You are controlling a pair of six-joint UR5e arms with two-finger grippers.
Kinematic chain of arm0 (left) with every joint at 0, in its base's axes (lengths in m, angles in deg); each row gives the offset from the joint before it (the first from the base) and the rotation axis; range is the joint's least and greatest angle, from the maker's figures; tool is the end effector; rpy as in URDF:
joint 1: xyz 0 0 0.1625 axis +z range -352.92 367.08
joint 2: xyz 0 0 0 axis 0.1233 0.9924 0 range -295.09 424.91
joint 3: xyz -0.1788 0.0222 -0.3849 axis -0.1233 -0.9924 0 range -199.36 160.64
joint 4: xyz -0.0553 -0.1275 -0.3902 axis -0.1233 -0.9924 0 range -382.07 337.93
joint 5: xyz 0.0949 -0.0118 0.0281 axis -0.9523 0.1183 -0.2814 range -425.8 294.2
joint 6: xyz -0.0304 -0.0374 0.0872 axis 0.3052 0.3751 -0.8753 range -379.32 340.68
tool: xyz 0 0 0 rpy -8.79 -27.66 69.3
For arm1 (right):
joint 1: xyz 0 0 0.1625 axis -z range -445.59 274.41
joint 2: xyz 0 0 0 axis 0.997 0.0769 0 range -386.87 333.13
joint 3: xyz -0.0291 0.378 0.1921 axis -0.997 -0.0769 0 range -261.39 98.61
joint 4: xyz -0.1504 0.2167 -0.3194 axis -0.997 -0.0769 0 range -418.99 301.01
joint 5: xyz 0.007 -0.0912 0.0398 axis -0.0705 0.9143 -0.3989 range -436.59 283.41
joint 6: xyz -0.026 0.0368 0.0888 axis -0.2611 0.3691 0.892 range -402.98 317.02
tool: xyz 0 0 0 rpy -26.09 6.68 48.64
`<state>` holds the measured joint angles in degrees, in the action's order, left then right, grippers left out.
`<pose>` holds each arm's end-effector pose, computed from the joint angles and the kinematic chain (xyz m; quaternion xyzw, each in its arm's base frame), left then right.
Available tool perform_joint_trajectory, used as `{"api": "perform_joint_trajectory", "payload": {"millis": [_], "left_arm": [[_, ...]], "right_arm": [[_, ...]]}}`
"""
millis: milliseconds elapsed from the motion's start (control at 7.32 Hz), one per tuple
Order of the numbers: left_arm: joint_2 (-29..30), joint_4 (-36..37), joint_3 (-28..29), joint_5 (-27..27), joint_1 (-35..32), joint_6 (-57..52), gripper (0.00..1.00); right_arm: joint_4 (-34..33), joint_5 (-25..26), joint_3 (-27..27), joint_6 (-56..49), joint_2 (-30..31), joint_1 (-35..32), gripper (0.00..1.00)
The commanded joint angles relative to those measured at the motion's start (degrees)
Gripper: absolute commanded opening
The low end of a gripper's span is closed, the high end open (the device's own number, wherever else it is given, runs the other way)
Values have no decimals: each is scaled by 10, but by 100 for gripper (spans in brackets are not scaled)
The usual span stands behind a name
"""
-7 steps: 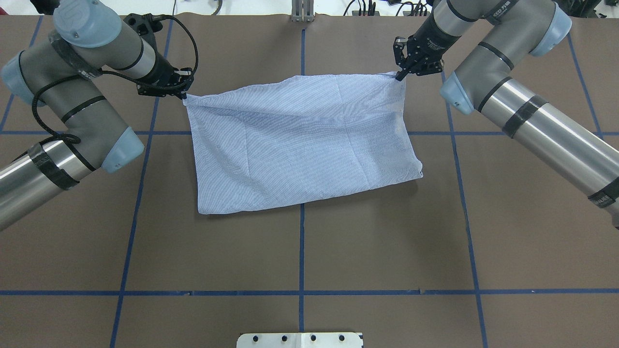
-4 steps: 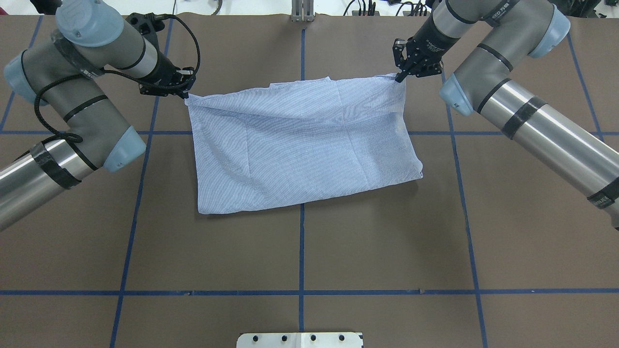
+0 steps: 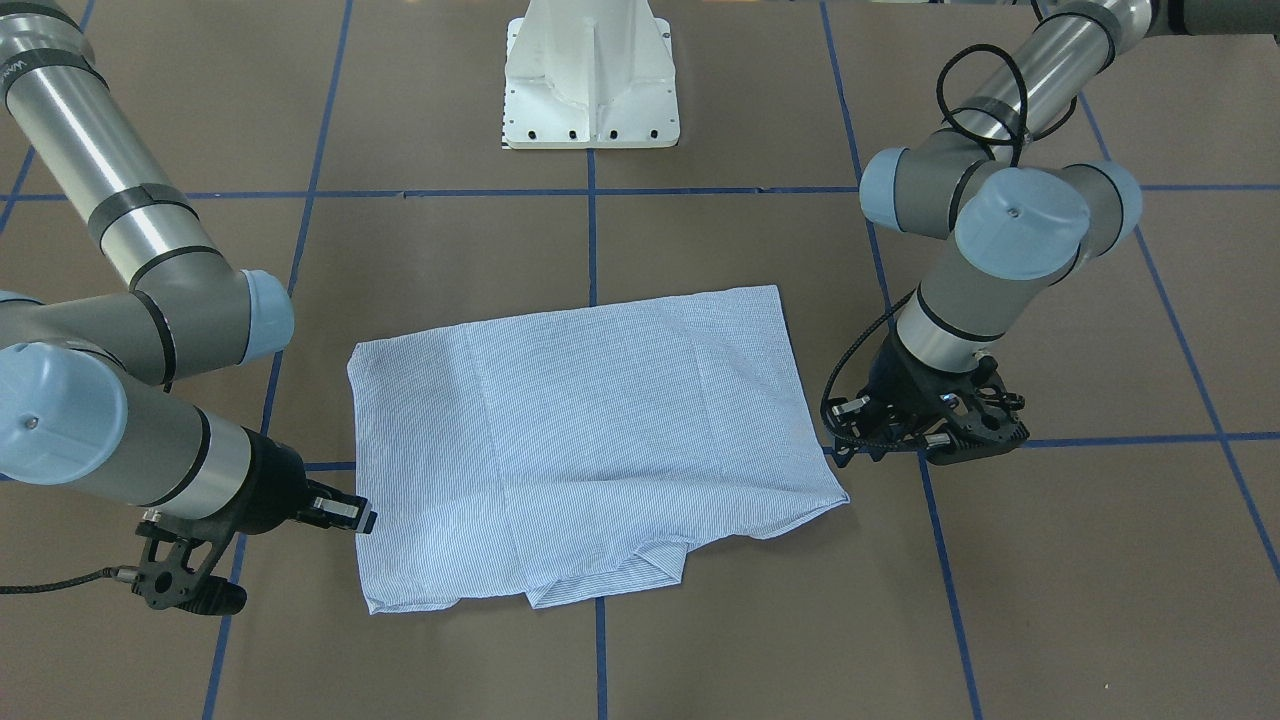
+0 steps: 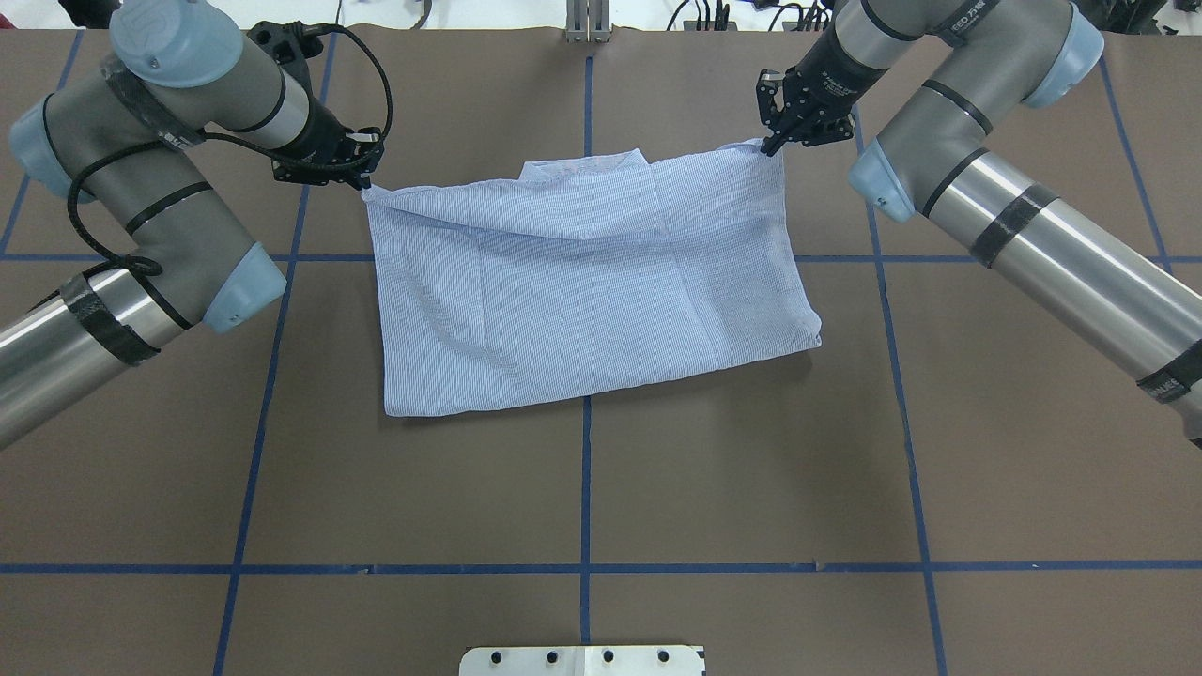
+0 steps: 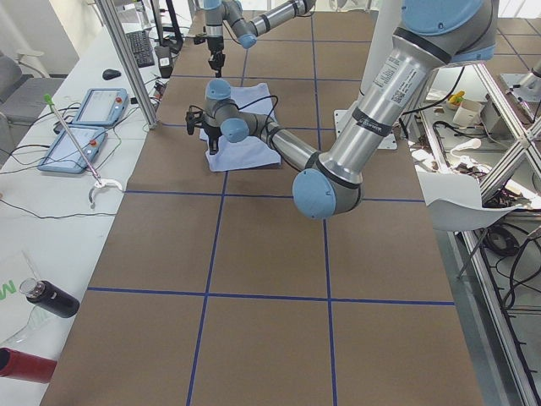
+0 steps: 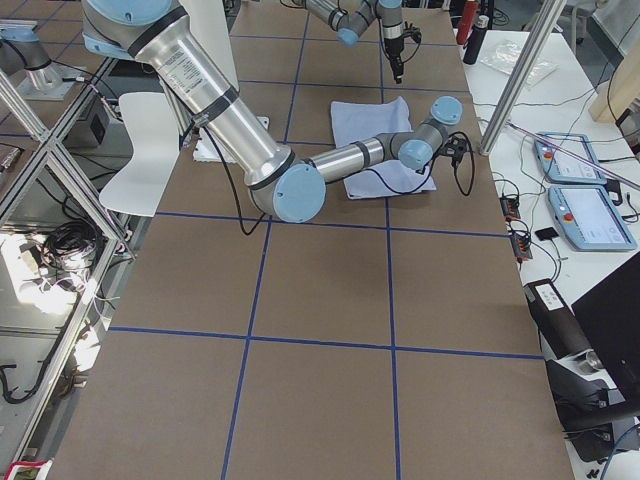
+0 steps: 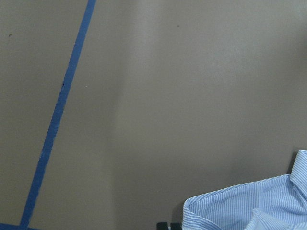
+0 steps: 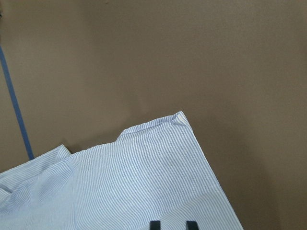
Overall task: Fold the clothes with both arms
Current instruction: 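Open both grippers and raise them off the folded shirt, then lower the right gripper and grasp the folded shirt's side edge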
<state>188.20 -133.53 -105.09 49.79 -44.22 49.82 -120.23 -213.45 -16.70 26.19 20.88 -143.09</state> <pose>0.3727 -0.6098 0.3079 0.0830 0.4540 -0.1404 0.8759 -0.3676 -0.6898 0.3390 -0.0590 -0.5077 0.1194 0.8512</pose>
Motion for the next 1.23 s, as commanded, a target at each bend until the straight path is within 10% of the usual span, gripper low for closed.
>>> {"api": "perform_joint_trajectory", "payload": {"millis": [0,547,1094], "left_arm": [[-9,45,-53,0,-1,-1,100],[-2,122,-129,0,-1,1,100],[-3,122,-129,-2,-1,1,100]], "right_arm": [[-2,-4,76,-33,71,-2,100],[-7,7,214,-23,191,66,100],[-8,34,217,-23,213,105,97]]}}
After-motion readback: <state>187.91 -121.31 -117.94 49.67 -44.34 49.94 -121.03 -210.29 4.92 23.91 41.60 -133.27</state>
